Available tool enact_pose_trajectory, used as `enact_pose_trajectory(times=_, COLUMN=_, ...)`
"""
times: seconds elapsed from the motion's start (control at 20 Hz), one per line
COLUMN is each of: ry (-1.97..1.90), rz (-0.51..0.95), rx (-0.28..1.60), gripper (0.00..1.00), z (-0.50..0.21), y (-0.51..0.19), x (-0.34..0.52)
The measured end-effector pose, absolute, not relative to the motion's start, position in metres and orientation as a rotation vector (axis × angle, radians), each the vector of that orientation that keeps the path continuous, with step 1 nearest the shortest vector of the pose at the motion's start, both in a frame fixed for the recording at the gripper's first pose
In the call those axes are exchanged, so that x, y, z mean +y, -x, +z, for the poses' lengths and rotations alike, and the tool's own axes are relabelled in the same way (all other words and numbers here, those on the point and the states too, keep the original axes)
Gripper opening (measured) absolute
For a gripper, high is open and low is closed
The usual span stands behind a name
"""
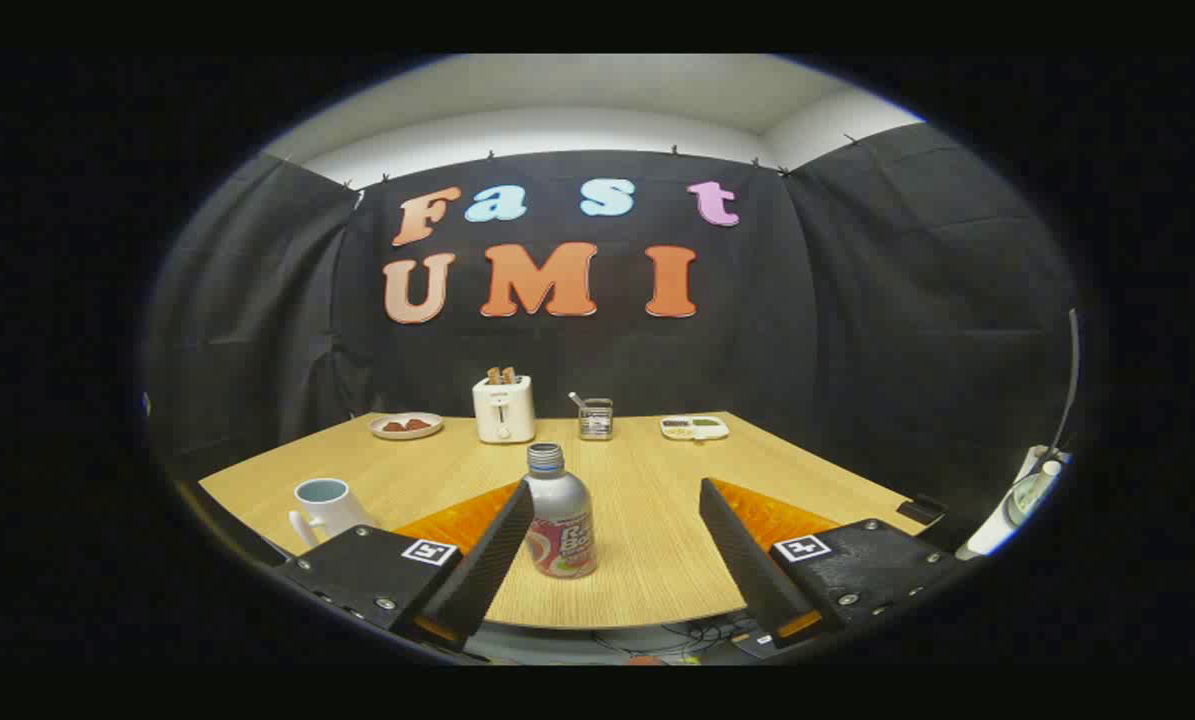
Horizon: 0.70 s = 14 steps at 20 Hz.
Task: Take the bottle from table, then pour the juice into the cup, finally place the bottle on the coaster
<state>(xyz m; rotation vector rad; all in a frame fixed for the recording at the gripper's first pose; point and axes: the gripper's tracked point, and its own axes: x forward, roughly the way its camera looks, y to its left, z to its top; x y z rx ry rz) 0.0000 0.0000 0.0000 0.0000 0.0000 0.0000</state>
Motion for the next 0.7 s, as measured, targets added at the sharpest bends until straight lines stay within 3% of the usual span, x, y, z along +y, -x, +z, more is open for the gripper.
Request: enact_pose_trajectory(times=0.7, ry=-0.004, rz=0.031, rx=0.013, gripper=0.99, z=-0.0062, y=0.0011, x=0.0091)
